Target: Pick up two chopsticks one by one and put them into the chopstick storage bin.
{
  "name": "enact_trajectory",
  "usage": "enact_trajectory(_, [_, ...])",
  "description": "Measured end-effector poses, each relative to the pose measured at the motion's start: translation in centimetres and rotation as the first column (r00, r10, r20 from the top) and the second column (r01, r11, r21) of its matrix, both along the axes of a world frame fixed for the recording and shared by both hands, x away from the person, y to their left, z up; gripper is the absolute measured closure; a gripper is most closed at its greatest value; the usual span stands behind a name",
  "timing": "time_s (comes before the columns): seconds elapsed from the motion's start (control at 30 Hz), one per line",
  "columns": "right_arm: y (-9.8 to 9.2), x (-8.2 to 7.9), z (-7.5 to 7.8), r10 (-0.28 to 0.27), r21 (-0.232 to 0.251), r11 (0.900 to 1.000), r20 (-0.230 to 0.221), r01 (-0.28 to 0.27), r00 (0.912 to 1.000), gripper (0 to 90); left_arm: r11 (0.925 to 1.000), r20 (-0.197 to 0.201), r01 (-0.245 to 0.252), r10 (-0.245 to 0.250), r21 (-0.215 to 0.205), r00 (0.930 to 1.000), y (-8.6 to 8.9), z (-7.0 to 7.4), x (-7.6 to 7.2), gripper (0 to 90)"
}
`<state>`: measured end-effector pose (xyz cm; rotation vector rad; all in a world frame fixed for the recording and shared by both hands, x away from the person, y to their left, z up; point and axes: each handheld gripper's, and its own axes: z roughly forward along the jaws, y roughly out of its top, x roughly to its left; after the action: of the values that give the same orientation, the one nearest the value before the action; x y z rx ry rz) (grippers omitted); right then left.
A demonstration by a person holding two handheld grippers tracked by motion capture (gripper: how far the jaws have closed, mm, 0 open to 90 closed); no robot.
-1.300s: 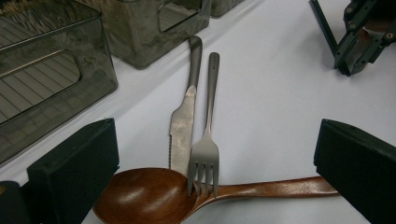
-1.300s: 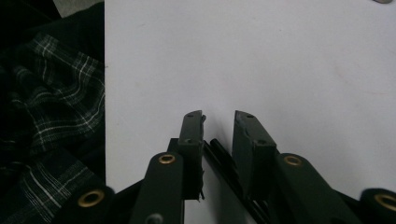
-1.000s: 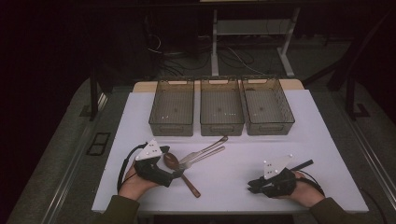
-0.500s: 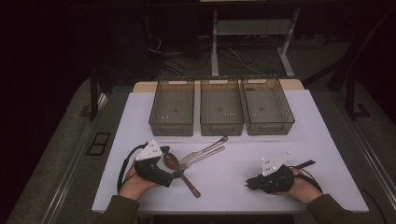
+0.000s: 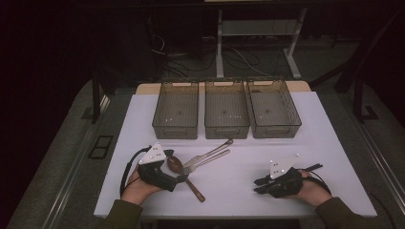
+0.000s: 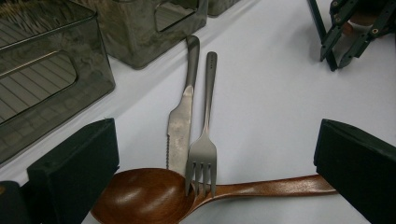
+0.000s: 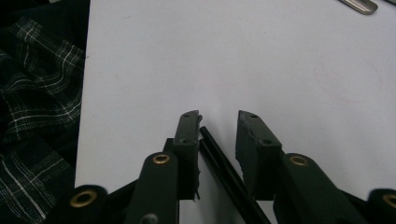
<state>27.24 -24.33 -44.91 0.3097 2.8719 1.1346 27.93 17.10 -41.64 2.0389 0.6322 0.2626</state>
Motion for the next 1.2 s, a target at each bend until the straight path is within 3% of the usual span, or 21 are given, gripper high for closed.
enact_trajectory(0.1, [-0.2,0.3,-0.1,0.008,0.005,1.000,-0.003,-0.008,1.0000,75.1,1.0000,0.001,0.001,-0.001,0.001,1.0000,0.0,0.0,0.0,0.0])
enact_trajectory(0.4, [-0.2,0.6,-0.1,0.018,0.023,1.000,-0.029,-0.018,0.9994,76.1,1.0000,0.000,0.001,-0.001,-0.001,1.0000,-0.1,0.0,0.0,0.0])
enact_trajectory(1.03, [0.5,2.8,-0.1,0.011,0.003,1.000,0.019,-0.011,0.9998,77.4,1.0000,0.002,0.006,-0.006,0.004,1.0000,-0.1,0.0,0.0,0.0])
enact_trajectory(1.13, [0.7,3.0,-0.1,-0.006,0.014,1.000,0.001,0.006,1.0000,77.7,1.0000,0.002,0.006,-0.006,0.004,1.0000,-0.1,0.0,0.0,0.0])
enact_trajectory(1.2, [0.7,3.4,-0.1,-0.002,0.005,1.000,0.021,0.002,0.9998,77.7,1.0000,0.002,0.006,-0.006,0.004,1.0000,-0.1,0.0,0.0,0.0])
